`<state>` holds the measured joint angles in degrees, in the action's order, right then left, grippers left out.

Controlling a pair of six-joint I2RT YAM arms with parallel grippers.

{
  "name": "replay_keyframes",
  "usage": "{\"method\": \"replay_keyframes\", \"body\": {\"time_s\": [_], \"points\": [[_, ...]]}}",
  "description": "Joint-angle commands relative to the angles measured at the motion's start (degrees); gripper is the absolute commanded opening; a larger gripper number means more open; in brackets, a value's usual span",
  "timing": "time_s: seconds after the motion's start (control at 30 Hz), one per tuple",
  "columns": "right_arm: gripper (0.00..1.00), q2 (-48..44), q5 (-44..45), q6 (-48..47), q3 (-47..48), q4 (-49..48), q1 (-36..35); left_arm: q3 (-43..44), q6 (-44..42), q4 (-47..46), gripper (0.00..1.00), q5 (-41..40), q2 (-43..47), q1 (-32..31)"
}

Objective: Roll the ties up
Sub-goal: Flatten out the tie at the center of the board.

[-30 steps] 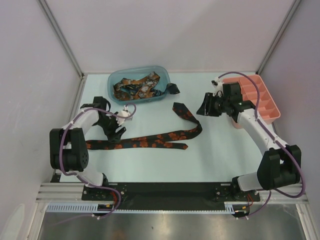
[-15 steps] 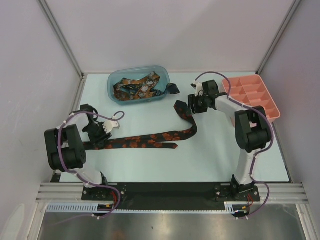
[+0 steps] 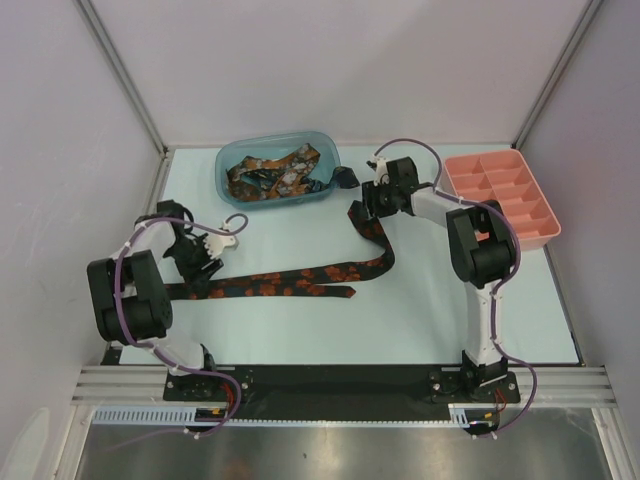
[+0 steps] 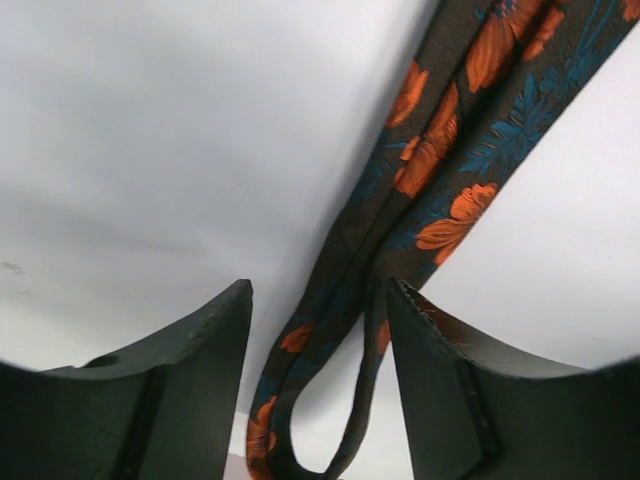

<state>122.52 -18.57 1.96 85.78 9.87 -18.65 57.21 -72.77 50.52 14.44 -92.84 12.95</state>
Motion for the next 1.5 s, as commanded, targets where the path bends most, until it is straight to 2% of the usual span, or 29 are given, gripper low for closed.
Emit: {"method": "replay_keyframes", "body": {"time_s": [0.0, 0.1, 0.13, 0.3, 0.5, 0.57, 0.6, 0.67, 0.7, 0.73, 0.77, 0.87, 0.93, 1.13, 1.3, 1.4, 1.47], "points": [[0.40, 0.71, 1.51, 0.68, -0.77, -1.52, 0.02, 3.61, 1.49, 0.89, 0.64, 4.28, 2.31, 0.41], [0.17, -1.48, 2.65, 0.68, -3.76, -0.12, 0.63, 3.87, 1.76, 0.81, 0.67, 4.90, 2.40, -0.03], [0.00, -2.54, 3.09, 1.29, -4.91, 0.15, 1.07, 3.96, 1.84, 0.81, 0.68, 5.16, 2.40, -0.20], [0.00, -14.29, 7.91, 3.40, -11.84, 3.75, 4.67, 4.14, 2.72, 0.19, 0.72, 6.22, 2.14, -4.33], [0.00, -26.87, 12.85, 8.85, -18.97, 14.01, 7.93, 4.23, 4.13, -1.74, 0.76, 7.54, -0.32, -10.66], [0.00, -29.52, 12.85, 10.60, -20.56, 17.01, 8.63, 4.40, 3.87, -2.27, 0.76, 7.28, -1.81, -12.42], [0.00, -30.84, 11.90, 10.70, -21.26, 19.38, 8.81, 4.49, 3.87, -2.27, 0.77, 7.53, -2.34, -15.29], [0.00, -34.70, 8.12, 10.35, -23.63, 20.71, 8.81, 4.66, 3.69, -2.71, 0.77, 7.45, -3.57, -16.46], [0.05, -35.67, 6.54, 9.74, -24.60, 18.46, 8.81, 4.75, 3.60, -2.80, 0.77, 7.45, -3.93, -17.34], [0.16, -36.21, 4.70, 9.04, -25.21, 16.52, 8.72, 4.93, 3.60, -3.06, 0.77, 7.19, -4.37, -17.61], [0.32, -35.60, 4.16, 8.16, -24.87, 14.41, 8.46, 5.19, 3.78, -3.15, 0.77, 6.92, -4.89, -17.96], [0.45, -27.71, 3.19, 5.96, -18.66, 9.12, 6.79, 5.46, 4.13, -3.41, 0.77, 6.48, -5.34, -18.14], [0.49, -22.27, 3.97, 3.94, -15.74, 5.61, 5.21, 5.02, 3.43, -3.68, 0.77, 5.61, -5.16, -18.14], [0.66, -9.07, 5.64, 0.69, -3.17, 6.83, 2.14, 4.05, 3.78, -4.73, 0.79, 4.46, -3.49, -18.05], [0.67, 0.96, 11.43, -1.78, 7.09, 11.57, -0.68, 3.26, 5.62, -5.78, 0.96, 3.93, -2.17, -17.79], [0.65, 3.94, 14.25, -4.85, 9.58, 15.08, -2.09, 3.52, 5.89, -6.05, 1.00, 3.41, -1.82, -17.87], [0.48, 4.57, 14.96, -5.30, 9.58, 17.98, -2.53, 3.70, 5.80, -6.22, 0.99, 3.32, -2.00, -17.87]]}}
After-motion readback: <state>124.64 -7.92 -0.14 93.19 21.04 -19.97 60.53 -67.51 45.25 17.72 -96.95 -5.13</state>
